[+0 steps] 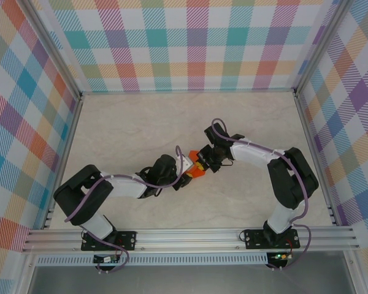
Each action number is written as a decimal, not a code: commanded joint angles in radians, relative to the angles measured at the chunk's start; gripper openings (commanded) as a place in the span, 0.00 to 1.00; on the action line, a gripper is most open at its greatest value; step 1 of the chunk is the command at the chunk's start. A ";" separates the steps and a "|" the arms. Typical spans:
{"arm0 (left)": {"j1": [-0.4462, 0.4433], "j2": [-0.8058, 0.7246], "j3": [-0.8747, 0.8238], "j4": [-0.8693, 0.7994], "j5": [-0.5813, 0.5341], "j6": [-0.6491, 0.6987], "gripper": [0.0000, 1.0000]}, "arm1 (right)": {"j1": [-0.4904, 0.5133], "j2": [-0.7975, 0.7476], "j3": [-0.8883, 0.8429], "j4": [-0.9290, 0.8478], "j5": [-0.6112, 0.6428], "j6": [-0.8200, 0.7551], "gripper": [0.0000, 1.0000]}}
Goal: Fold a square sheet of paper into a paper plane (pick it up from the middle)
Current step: Fourth fold the wing at the center of the table.
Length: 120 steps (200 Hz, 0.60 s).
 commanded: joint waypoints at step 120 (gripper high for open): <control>-0.010 0.043 -0.001 0.012 0.069 -0.077 0.06 | -0.035 -0.056 0.021 -0.032 -0.007 -0.118 0.52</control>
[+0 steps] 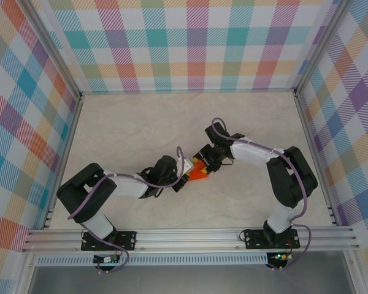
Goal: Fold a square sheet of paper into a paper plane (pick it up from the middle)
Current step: Fourth fold the wing at the center of the table.
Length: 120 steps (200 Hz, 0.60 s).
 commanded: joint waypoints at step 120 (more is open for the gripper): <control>-0.011 0.016 0.026 -0.057 0.038 -0.322 0.07 | -0.017 -0.152 -0.197 0.199 -0.079 -0.283 0.46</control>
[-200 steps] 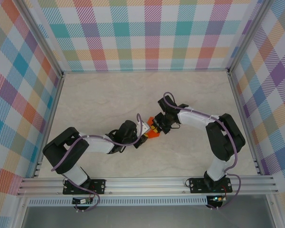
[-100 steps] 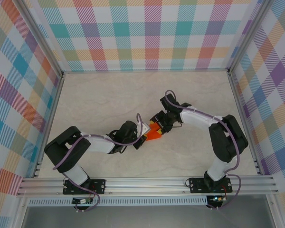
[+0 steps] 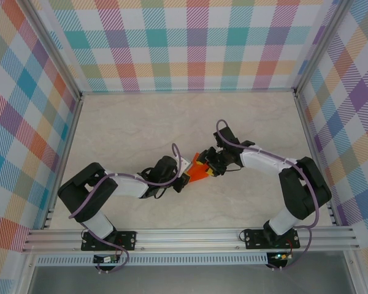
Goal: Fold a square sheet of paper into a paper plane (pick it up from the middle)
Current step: Fourth fold the wing at the center of the table.
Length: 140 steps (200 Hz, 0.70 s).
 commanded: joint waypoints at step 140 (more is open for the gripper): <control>-0.011 0.009 0.049 -0.093 0.015 -0.327 0.08 | -0.003 0.148 -0.011 0.185 -0.076 -0.102 0.30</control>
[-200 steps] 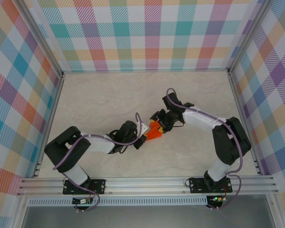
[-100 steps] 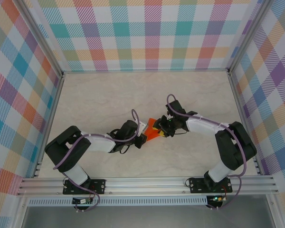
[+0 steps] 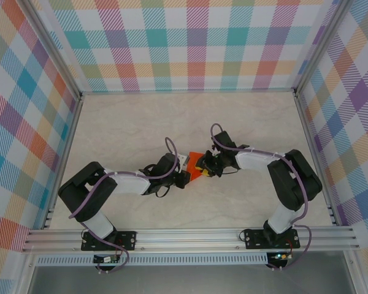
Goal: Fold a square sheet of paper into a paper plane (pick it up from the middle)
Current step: Fourth fold the wing at the center of the table.
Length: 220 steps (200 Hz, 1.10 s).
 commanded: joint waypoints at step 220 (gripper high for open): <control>-0.011 -0.005 -0.003 -0.051 0.006 -0.017 0.23 | -0.022 0.113 0.003 0.101 0.002 -0.098 0.41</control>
